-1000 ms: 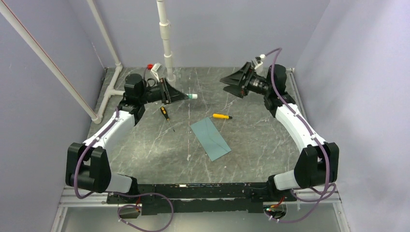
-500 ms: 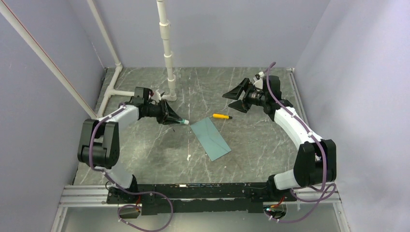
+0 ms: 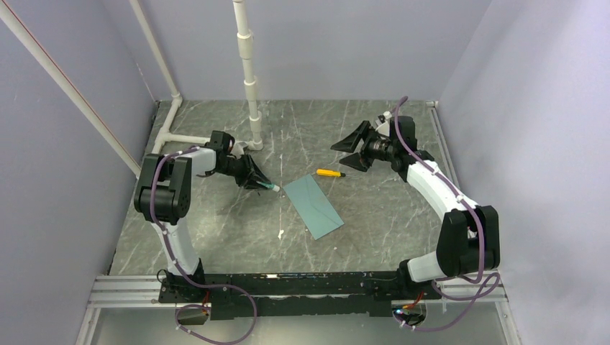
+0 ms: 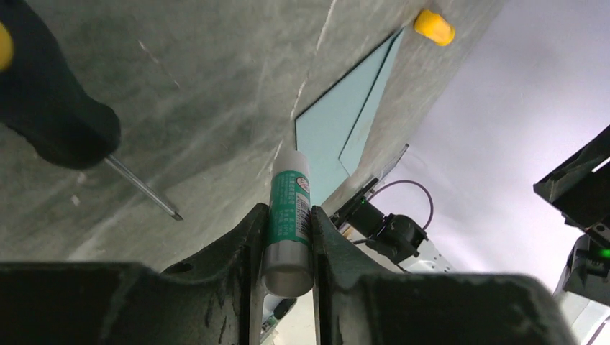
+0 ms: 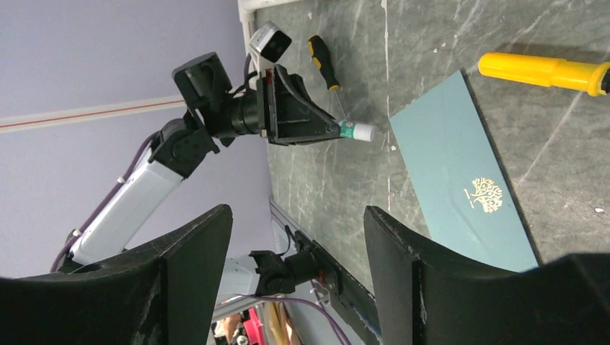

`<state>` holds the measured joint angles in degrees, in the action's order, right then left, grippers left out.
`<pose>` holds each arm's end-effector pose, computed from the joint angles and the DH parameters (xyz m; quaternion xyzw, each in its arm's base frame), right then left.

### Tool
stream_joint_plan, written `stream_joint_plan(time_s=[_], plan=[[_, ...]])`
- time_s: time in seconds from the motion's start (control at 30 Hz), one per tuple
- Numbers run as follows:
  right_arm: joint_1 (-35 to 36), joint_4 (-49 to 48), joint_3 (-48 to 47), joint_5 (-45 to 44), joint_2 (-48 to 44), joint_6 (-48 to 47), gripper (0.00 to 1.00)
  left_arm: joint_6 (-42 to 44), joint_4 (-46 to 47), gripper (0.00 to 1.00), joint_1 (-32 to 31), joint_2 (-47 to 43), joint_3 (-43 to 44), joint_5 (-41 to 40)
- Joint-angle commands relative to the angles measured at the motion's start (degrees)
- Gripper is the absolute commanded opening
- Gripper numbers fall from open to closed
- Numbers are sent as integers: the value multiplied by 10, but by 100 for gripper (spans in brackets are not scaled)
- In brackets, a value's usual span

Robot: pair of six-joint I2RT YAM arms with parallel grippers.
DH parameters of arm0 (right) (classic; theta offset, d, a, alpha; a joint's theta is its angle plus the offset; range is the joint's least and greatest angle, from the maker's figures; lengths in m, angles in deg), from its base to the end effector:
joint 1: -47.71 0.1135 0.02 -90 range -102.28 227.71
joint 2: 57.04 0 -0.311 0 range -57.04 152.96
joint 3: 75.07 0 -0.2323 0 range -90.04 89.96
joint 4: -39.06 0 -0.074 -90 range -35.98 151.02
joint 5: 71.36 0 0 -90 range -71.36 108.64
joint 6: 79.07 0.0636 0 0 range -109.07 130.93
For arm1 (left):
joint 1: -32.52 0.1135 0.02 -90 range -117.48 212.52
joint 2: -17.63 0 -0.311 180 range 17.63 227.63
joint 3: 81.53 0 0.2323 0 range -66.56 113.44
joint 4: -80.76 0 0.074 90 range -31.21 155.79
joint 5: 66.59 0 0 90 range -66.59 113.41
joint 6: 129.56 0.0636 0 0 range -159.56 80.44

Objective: Place the letter into the envelope and seal it

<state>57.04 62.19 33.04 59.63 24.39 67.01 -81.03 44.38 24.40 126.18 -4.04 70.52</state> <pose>0.2946 0.0907 0.3167 0.1719 0.8211 0.5013 0.2121 0.3527 -0.0974 0.1802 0.1831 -0.8836 0.4310 0.0016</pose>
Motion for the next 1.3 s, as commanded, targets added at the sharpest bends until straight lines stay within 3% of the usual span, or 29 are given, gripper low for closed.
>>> stream_joint_plan(time_s=[0.0, 0.2, 0.3, 0.5, 0.83, 0.87, 0.9, 1.27], plan=[[1, -16, 10, 9, -3, -1, 70, -7, -23, 32, -1, 18, 38, -30], [12, 5, 0, -48, 32, -38, 66, -1, -64, 51, -1, 16, 48, -106], [43, -54, -17, -76, 87, -65, 62, -2, -70, 50, -1, 18, 48, -119], [116, -137, -143, -120, 266, -122, 40, 5, -76, 48, -1, 9, 61, -119], [168, -255, -312, -209, 478, -56, 35, 22, -90, 47, -1, -56, 44, -118], [170, -267, -318, -211, 491, -46, 35, 25, -95, 47, -1, -60, 43, -153], [172, -277, -324, -213, 504, -36, 35, 28, -101, 47, -1, -64, 45, -126], [194, -268, -404, -187, 586, -43, 37, 56, -133, 47, 0, -81, 55, -137]])
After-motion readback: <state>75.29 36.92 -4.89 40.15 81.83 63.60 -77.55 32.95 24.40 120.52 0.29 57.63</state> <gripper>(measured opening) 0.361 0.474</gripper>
